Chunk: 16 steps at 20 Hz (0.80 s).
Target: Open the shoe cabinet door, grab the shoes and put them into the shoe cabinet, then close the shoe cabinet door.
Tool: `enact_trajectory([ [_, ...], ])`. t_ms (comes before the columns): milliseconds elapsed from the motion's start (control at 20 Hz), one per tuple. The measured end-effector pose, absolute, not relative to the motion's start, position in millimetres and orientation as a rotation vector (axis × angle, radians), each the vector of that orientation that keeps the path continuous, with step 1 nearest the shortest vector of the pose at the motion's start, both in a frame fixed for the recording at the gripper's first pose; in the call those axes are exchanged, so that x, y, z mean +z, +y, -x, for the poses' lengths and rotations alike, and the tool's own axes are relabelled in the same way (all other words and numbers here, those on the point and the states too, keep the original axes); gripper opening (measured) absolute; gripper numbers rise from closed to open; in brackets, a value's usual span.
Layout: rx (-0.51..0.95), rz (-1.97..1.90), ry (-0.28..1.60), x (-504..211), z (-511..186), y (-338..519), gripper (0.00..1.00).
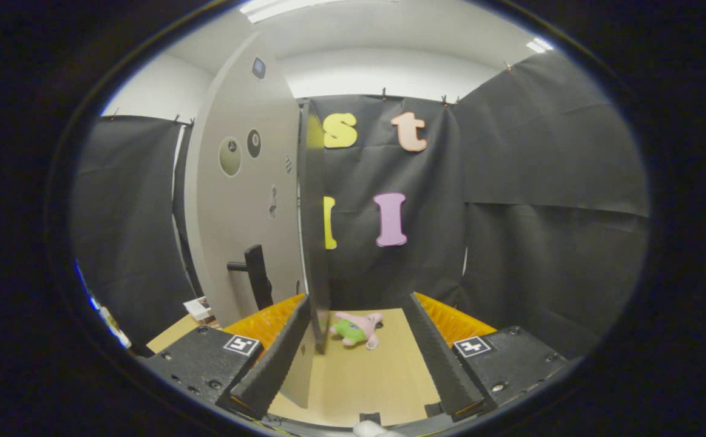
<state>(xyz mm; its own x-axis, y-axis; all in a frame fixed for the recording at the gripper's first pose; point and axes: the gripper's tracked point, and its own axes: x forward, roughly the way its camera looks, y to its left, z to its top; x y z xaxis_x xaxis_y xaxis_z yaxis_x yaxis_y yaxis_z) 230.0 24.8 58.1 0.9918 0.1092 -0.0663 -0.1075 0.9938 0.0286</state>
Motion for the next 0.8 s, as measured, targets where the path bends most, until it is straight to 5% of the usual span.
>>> enact_trajectory([
  [450, 0.299, -0.034, 0.091, 52.5, -250.9, 60.6, 1.00],
  [800, 0.208, -0.016, 0.121, 49.8, -247.1, 66.6, 0.96],
])
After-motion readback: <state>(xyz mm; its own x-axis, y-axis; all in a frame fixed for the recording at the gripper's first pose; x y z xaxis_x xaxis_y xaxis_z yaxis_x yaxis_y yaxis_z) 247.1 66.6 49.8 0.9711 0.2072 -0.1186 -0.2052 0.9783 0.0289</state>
